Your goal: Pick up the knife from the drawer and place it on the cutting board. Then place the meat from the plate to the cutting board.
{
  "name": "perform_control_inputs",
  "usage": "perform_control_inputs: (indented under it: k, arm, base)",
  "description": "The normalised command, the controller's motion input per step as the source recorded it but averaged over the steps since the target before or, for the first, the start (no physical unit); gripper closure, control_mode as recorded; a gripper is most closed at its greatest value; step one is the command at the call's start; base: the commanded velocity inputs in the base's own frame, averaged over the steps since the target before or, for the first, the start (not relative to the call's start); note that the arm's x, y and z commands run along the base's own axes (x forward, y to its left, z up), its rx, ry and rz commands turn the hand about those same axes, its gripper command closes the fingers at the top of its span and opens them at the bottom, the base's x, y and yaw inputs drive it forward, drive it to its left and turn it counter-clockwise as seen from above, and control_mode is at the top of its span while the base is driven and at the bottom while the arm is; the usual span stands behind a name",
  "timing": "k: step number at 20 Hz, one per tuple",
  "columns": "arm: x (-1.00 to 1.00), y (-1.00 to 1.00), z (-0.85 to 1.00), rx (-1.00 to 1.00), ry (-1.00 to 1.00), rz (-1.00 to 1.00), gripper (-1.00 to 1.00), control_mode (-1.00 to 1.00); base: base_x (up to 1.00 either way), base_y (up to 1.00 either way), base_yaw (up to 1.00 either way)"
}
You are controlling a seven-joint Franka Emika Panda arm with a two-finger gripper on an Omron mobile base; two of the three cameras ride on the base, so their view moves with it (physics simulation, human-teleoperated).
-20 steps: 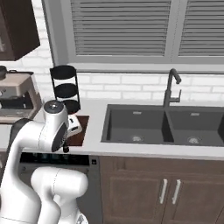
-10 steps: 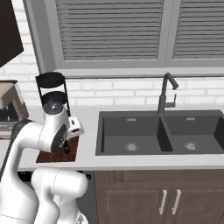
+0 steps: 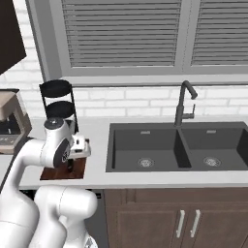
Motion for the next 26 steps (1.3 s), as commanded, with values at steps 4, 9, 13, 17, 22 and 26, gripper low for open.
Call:
perform_control_inputs:
  k: [4, 9, 13, 17, 22, 26]
  arm:
    - [0.37, 0.38, -0.41, 0.01, 0.27, -0.08, 1.00, -1.00]
    - [0.52, 0.31, -0.28, 0.00, 0.22, -0.01, 1.00, -1.00]
    - [0.65, 0.25, -0.29, 0.00, 0.12, 0.00, 1.00, -1.00]
    - [0.57, 0.17, -0.30, 0.00, 0.05, 0.00, 1.00, -1.00]
    - [0.41, 0.09, -0.33, 0.00, 0.02, 0.00, 1.00, -1.00]
    - [0.34, 0.04, -0.35, 0.00, 0.00, 0.00, 1.00, -1.00]
  base:
    - [0.00, 0.00, 0.00]
    - [0.00, 0.00, 0.00]
    - [0.00, 0.00, 0.00]
    - [0.00, 0.00, 0.00]
    - [0.00, 0.00, 0.00]
    - [0.00, 0.00, 0.00]
